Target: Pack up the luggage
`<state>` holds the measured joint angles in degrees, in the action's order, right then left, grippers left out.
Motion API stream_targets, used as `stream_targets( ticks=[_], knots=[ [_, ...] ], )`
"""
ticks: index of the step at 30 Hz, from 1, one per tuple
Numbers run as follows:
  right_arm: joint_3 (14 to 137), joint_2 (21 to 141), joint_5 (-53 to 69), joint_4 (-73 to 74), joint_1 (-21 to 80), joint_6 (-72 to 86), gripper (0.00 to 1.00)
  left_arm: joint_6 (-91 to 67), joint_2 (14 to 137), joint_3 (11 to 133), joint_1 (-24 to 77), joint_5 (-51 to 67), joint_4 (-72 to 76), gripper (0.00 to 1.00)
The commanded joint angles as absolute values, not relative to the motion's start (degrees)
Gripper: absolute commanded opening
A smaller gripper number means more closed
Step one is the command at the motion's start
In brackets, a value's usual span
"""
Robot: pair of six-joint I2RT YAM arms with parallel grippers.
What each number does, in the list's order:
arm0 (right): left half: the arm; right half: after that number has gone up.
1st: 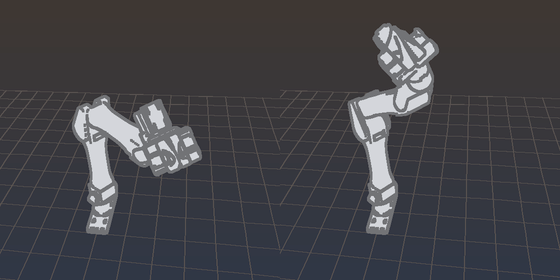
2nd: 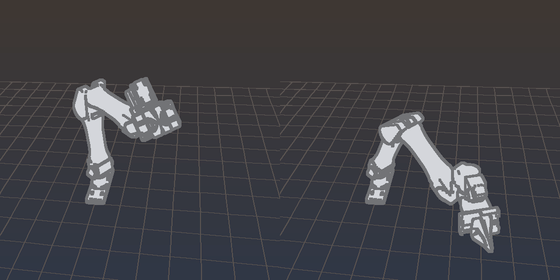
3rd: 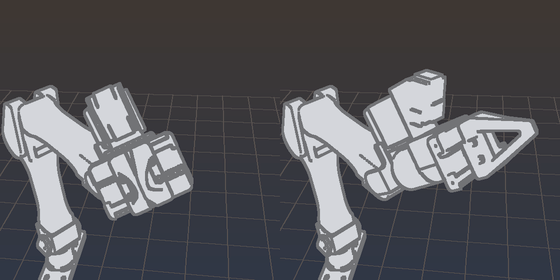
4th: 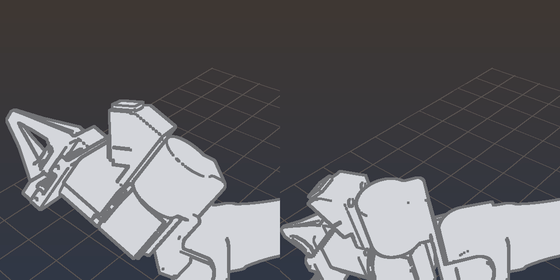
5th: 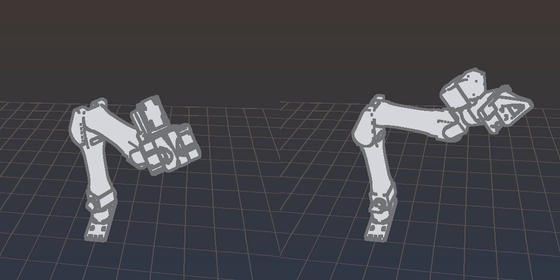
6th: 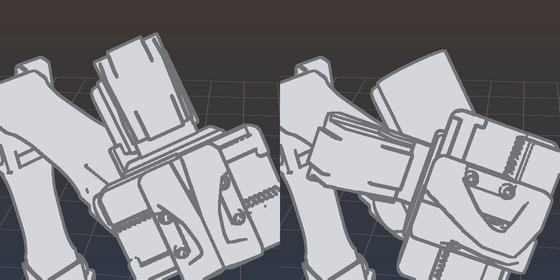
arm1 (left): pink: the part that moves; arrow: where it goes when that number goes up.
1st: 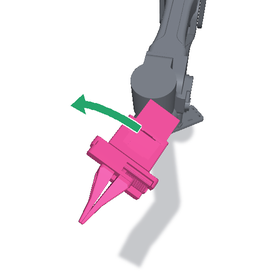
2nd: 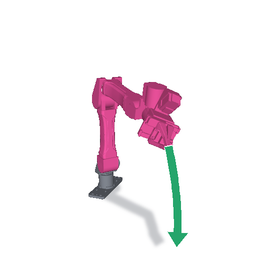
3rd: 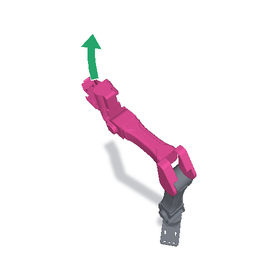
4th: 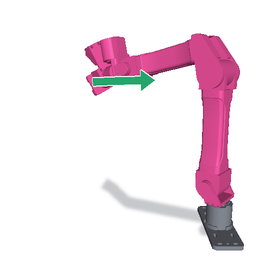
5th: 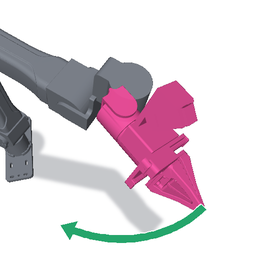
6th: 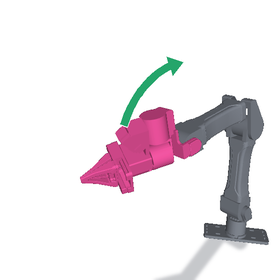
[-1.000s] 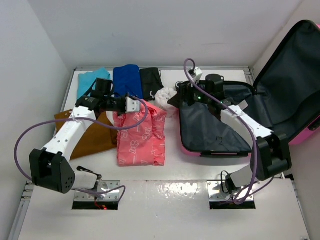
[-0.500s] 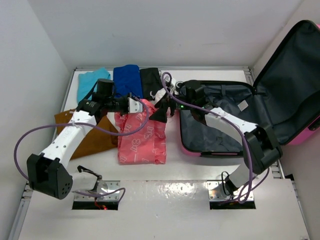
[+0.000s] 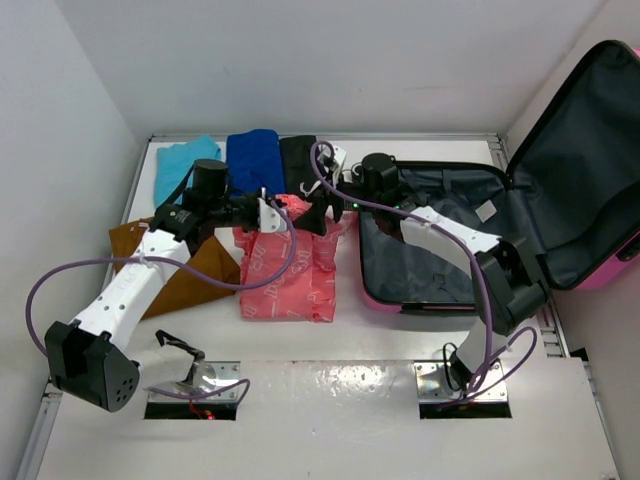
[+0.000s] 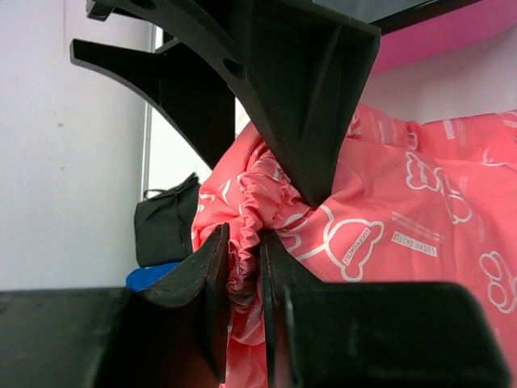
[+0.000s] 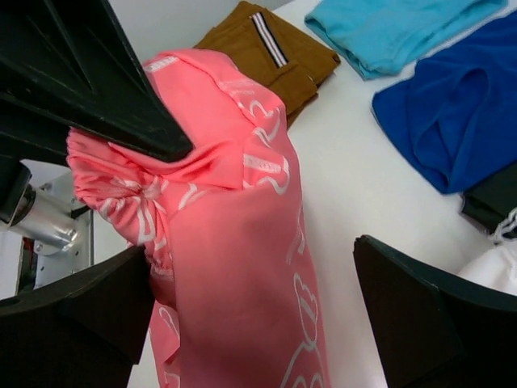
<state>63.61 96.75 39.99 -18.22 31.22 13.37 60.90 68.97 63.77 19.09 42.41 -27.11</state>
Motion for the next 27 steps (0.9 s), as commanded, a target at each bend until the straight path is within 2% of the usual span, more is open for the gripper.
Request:
stream_targets(
  ticks=[1, 3, 4, 6, 10, 11, 13, 14, 17, 18, 20, 21, 23, 27],
  knots=[
    [68.7, 98.3, 43.0, -19.6, 31.0, 10.1, 1.0, 62.5, 65.9, 64.0, 20.0, 44.7, -21.4, 0.0],
    [71.9, 99.3, 49.3, -12.1, 31.4, 9.8, 1.0, 59.8, 65.9, 64.0, 20.0, 44.0, -18.6, 0.0],
    [74.7, 101.7, 52.9, -3.5, 31.6, 7.6, 1.0, 58.8, 65.9, 64.0, 20.0, 43.4, -16.2, 0.0],
    [80.0, 103.4, 54.0, 2.5, 32.0, 5.7, 0.97, 56.8, 65.9, 63.5, 20.0, 42.6, -13.8, 0.0],
    [86.5, 106.3, 56.0, 10.8, 32.1, 2.8, 0.52, 50.9, 65.9, 62.8, 20.0, 41.3, -8.2, 0.0],
    [87.4, 106.3, 56.0, 12.2, 32.0, 1.9, 0.3, 49.8, 65.9, 62.3, 20.0, 40.0, -6.9, 0.0],
    [88.4, 105.6, 56.3, 14.3, 31.6, 1.6, 0.12, 47.7, 65.1, 61.0, 20.0, 38.9, -2.7, 0.0],
    [88.8, 103.7, 56.3, 16.2, 30.7, 1.3, 0.01, 45.0, 64.3, 60.0, 20.0, 36.8, -0.9, 0.11],
    [88.2, 98.2, 54.7, 17.8, 28.5, 1.7, 0.0, 36.3, 63.2, 58.5, 19.3, 30.4, 7.4, 0.36],
    [86.5, 96.9, 54.4, 17.8, 27.5, 1.9, 0.0, 34.0, 62.3, 58.5, 19.3, 28.8, 9.5, 0.48],
    [86.1, 92.8, 53.3, 22.1, 25.8, 0.8, 0.0, 28.0, 61.1, 58.0, 18.8, 25.7, 13.8, 0.56],
    [87.1, 90.4, 52.9, 24.0, 24.8, 0.6, 0.0, 26.1, 61.1, 58.9, 18.8, 22.6, 14.7, 0.74],
    [88.6, 87.2, 50.7, 29.2, 23.6, -1.4, 0.0, 21.6, 60.6, 60.0, 18.8, 19.4, 16.0, 0.81],
    [83.0, 76.8, 43.9, 28.0, 18.8, 5.2, 0.0, 16.5, 60.6, 62.3, 18.3, 12.8, 16.7, 0.81]
  ],
)
